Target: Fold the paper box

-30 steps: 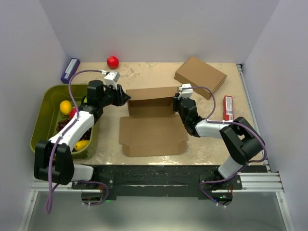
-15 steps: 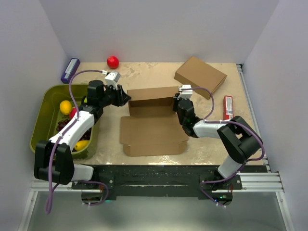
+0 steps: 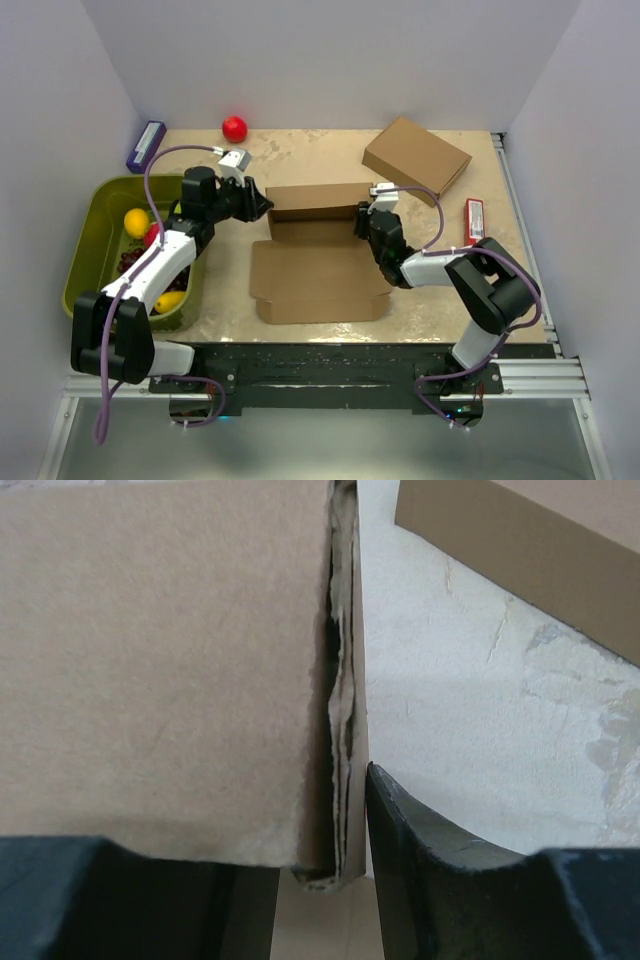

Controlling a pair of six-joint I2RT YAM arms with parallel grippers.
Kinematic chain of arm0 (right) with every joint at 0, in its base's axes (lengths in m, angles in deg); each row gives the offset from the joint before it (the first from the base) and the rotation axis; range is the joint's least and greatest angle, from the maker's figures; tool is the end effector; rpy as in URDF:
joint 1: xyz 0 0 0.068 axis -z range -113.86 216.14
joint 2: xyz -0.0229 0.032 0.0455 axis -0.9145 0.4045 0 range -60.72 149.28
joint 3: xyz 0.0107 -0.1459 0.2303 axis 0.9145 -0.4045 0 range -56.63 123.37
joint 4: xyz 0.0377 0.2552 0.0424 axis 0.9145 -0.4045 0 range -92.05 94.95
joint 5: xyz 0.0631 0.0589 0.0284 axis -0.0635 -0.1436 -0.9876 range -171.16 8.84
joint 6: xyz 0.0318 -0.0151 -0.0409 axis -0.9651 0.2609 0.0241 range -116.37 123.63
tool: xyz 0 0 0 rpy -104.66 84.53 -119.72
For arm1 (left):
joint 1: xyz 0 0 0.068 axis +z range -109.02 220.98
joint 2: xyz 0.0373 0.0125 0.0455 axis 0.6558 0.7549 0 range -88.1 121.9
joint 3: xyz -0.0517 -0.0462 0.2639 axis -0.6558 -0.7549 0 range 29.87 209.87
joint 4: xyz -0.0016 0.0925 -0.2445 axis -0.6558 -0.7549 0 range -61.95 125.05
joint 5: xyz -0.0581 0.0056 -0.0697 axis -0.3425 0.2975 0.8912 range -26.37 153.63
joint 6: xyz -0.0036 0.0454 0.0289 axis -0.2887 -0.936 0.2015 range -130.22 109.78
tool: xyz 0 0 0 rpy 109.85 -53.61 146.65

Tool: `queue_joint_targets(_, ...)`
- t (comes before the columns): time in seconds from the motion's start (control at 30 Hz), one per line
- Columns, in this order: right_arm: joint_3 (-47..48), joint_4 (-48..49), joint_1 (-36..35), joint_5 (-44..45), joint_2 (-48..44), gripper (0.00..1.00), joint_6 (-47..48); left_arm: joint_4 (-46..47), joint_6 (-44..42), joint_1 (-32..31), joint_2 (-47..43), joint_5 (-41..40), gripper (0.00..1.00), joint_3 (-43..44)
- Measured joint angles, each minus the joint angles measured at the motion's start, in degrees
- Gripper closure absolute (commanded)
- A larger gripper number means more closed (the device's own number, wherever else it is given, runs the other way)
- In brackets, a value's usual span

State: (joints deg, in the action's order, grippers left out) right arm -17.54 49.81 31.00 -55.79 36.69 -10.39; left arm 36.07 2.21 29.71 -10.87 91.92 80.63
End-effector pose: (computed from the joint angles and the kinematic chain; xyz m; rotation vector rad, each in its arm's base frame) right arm 0.2844 0.1815 0.1736 -0.0153 1.7877 0.2175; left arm 0.2937 -0.0757 0.2703 0.3003 2.0173 -0.7579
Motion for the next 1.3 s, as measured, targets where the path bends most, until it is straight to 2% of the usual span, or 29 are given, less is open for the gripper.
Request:
queue_joint_targets(0.2,-0.13,0.24,0.00,0.50,1.20,0.66,-0.11,0.00,0.00,-0.02,0.00,0.11,0.70,0.00)
queue_joint_targets(0.3,-0.44,0.90,0.11,0.94,1.33,0.72,-0.33,0.00,0.00,-0.02,0.00,0.17,0.70,0.00)
queue_joint_targets(0.33,-0.59,1.16,0.20,0.98,1.36,0.80,-0.48,-0.02,0.00,-0.02,0.00,0.20,0.70,0.00)
queue_joint_targets(0.43,-0.96,2.16,0.33,2.08,1.66,0.95,-0.90,-0.02,0.00,-0.02,0.00,0.24,0.70,0.00)
queue_joint_targets(0.5,-1.09,2.34,0.37,2.43,1.66,1.00,-0.61,-0.07,0.02,-0.09,0.00,0.66,0.70,0.00)
queue_joint_targets(1.3,-1.16,0.83,-0.85,10.78,1.64,1.00,-4.44,-0.04,0.00,-0.50,0.00,2.01,0.70,-0.13)
